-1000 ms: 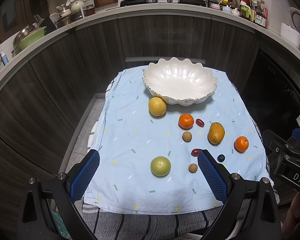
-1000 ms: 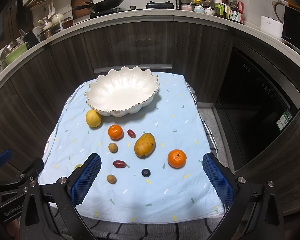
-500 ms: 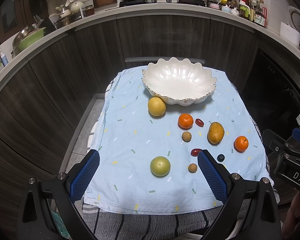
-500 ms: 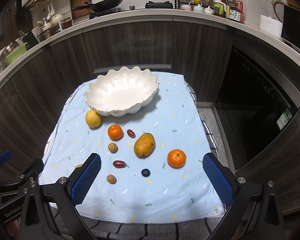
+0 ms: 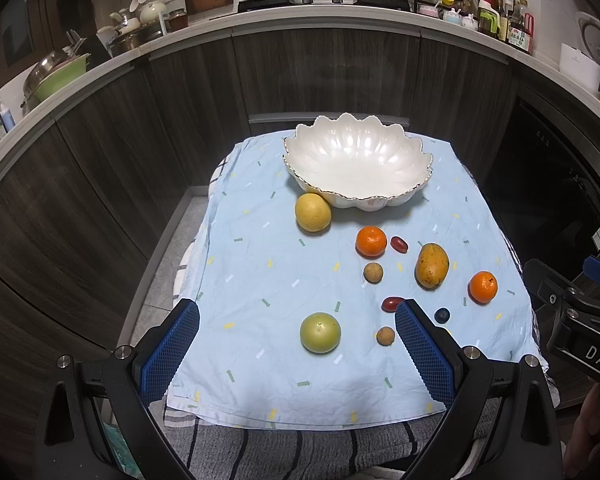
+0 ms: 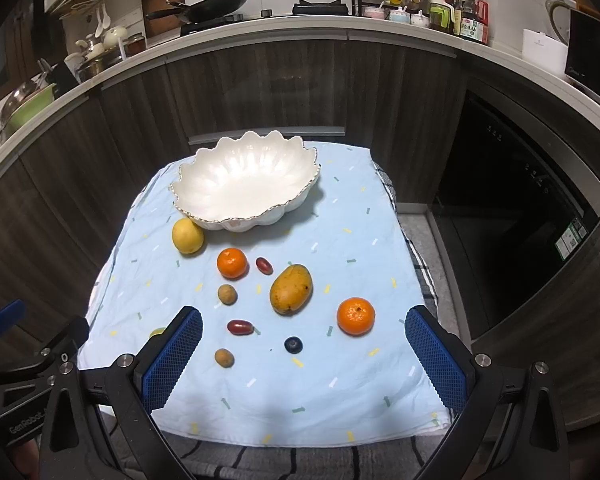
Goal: Organize fruits
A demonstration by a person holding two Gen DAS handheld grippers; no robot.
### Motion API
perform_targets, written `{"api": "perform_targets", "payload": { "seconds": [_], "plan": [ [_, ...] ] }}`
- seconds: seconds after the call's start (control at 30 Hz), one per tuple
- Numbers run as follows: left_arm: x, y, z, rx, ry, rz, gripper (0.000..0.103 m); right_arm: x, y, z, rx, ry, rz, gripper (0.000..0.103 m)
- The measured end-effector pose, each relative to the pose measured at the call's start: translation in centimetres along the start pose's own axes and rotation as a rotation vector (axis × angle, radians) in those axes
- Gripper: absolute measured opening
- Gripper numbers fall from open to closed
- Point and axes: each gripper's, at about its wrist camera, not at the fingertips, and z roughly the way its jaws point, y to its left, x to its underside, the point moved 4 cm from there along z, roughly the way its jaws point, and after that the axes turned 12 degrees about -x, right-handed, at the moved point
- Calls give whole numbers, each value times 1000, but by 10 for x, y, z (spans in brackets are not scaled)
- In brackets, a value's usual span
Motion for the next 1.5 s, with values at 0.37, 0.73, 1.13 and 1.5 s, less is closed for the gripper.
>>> {"api": "perform_targets", "payload": {
  "seconds": [0.37,0.73,1.13,1.5],
  "plan": [
    [1,-2,3,2,-7,7,100,2,2,3,-4,-2,-2,102],
    [-4,-7,15,4,-6,36,100,-1,2,19,-19,15,-1,102],
    [-3,-18,43,2,6,74,100,1,-5,50,12,38,-31,102],
    [11,-32,75,21,38,111,93,17,-8,83,0,91,-54,102]
  ]
}}
